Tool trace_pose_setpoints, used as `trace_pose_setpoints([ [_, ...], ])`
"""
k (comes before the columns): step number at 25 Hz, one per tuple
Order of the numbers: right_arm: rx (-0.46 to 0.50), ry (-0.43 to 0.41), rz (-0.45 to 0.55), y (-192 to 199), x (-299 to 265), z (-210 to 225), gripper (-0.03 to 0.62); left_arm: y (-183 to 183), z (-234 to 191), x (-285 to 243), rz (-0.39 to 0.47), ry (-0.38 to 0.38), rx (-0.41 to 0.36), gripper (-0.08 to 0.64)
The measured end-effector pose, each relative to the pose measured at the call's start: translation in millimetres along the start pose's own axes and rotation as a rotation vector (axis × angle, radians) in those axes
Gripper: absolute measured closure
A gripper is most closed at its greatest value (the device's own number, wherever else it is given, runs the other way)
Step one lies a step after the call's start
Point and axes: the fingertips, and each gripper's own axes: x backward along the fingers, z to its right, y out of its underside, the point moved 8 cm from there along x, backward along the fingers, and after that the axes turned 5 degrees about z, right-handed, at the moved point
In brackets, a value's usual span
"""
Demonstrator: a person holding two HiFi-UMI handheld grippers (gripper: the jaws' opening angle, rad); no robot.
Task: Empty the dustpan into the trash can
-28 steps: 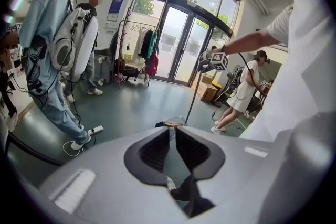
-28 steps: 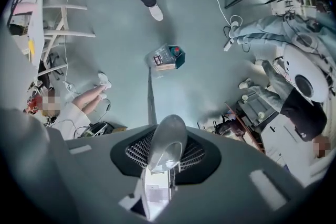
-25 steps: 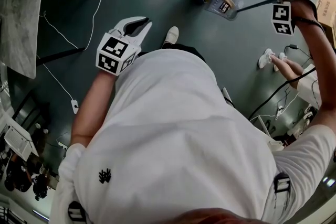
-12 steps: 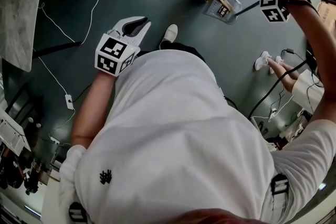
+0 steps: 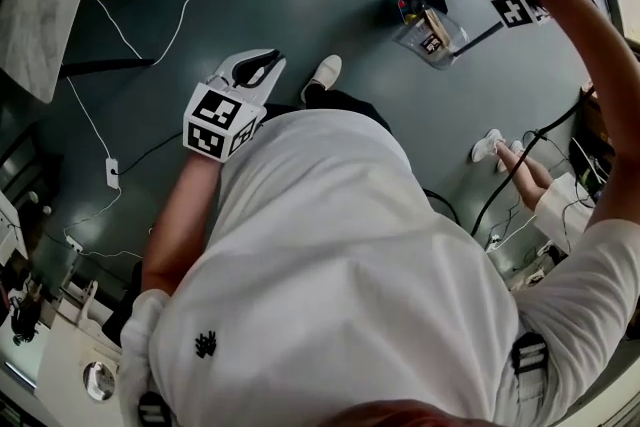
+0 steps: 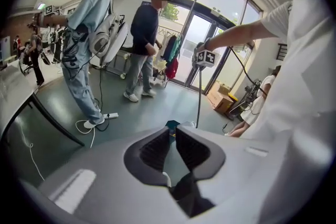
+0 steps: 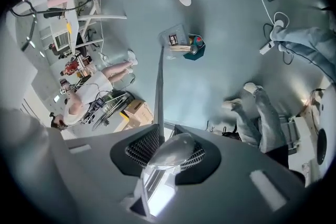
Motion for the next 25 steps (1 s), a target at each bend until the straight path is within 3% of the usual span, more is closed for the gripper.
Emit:
trace_pose_setpoints([
  [8,0.099,-0.047,-0.067,3,9,53,0.502,23,-13,26,0.008,-0.092,0.095,0.465],
  [16,0.128,-0.054,-0.119,12,7,105,0.502,30,-21,36,0.008,-0.141,0.157,0.465],
  [25,0.168,-0.109,-0.119,11,2,109,0.503,28,-19,37,0.003,-0.144,0.178,0.465],
])
